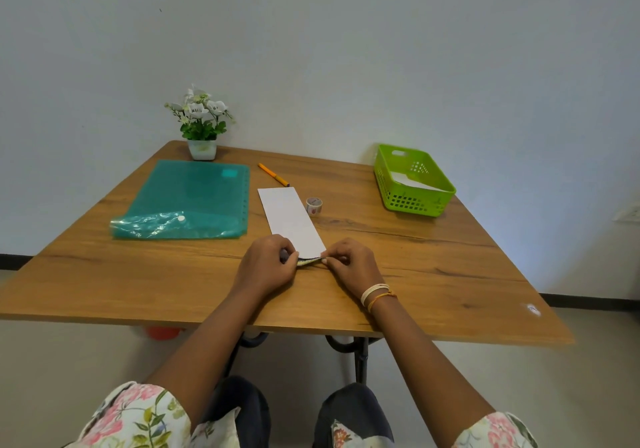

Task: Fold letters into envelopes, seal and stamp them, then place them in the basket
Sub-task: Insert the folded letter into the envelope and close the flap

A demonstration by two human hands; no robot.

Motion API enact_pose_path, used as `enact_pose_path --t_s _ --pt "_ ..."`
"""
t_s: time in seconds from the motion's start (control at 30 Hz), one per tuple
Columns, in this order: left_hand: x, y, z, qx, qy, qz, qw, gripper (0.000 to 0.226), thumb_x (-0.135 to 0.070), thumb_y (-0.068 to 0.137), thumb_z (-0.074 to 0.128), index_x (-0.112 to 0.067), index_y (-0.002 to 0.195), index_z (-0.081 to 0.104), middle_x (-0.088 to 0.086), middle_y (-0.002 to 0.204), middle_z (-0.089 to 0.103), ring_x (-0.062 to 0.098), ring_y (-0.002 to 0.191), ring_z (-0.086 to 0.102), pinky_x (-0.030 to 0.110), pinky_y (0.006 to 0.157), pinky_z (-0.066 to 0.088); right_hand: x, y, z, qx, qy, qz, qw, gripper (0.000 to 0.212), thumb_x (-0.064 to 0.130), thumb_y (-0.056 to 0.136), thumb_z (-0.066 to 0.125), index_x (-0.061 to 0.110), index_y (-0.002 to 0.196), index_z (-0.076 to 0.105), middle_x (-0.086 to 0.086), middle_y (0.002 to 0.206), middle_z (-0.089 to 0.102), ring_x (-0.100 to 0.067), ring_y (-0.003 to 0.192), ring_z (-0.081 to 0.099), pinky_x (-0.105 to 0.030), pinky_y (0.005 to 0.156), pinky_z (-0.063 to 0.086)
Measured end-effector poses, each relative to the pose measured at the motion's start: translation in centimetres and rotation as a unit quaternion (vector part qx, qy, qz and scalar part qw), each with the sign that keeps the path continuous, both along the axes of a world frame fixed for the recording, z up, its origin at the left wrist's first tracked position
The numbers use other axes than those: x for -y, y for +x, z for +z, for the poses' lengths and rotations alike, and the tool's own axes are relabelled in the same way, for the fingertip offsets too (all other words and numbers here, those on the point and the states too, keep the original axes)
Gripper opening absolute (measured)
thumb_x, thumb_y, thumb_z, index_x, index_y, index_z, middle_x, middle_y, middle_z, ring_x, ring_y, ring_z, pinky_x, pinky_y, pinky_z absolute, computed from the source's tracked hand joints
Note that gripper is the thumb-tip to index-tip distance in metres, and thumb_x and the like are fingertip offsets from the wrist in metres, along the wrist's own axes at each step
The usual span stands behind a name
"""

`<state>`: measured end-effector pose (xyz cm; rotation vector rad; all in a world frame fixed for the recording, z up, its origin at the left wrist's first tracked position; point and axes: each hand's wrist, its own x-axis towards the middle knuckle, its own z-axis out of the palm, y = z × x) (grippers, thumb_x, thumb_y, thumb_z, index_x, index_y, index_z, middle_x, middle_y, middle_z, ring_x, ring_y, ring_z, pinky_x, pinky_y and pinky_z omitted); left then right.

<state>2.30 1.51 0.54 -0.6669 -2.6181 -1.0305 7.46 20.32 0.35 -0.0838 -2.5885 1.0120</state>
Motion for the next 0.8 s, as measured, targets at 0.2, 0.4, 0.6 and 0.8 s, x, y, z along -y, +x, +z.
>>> enact_pose_path --t_s 0.2,0.4,0.6,0.8 --pt "0.2 0.0 0.0 0.020 -0.004 -0.001 1.000 0.022 -0.042 0.084 0.068 -0.021 0.090 0.069 -0.007 0.091 0.065 0.008 0.080 0.056 0.027 0.065 0.053 0.7 -0.7 -0.2 0.012 0.020 -0.047 0.999 0.016 0.028 0.082 0.073 0.013 0.088 0.072 0.000 0.090 0.065 -0.011 0.079 0.058 -0.026 0.071 0.052" --pt "0.2 -0.2 0.0 -0.001 -0.016 -0.028 0.999 0.024 -0.031 0.088 0.067 -0.027 0.111 0.070 -0.008 0.107 0.068 0.007 0.093 0.059 0.023 0.077 0.050 1.2 -1.0 -0.5 -0.005 0.047 -0.075 0.996 0.019 0.027 0.082 0.073 0.017 0.098 0.070 0.002 0.094 0.064 -0.009 0.078 0.056 -0.021 0.070 0.051" --pt "0.2 0.4 -1.0 -0.027 -0.136 -0.052 0.989 0.032 -0.036 0.095 0.052 -0.030 0.125 0.063 -0.008 0.132 0.060 0.012 0.128 0.049 0.033 0.109 0.037 2.4 0.5 -0.7 -0.035 0.177 0.041 0.983 0.024 0.021 0.091 0.058 0.016 0.110 0.072 -0.002 0.119 0.067 -0.015 0.108 0.060 -0.028 0.093 0.050" --pt "1.6 1.4 0.5 0.006 -0.207 -0.103 0.973 0.043 -0.038 0.104 0.030 -0.034 0.146 0.036 -0.012 0.154 0.031 0.009 0.144 0.023 0.033 0.118 0.012 2.1 1.0 -0.4 0.004 0.170 0.049 0.984 0.034 0.028 0.094 0.052 0.020 0.125 0.064 0.004 0.131 0.061 -0.009 0.122 0.055 -0.027 0.104 0.044"
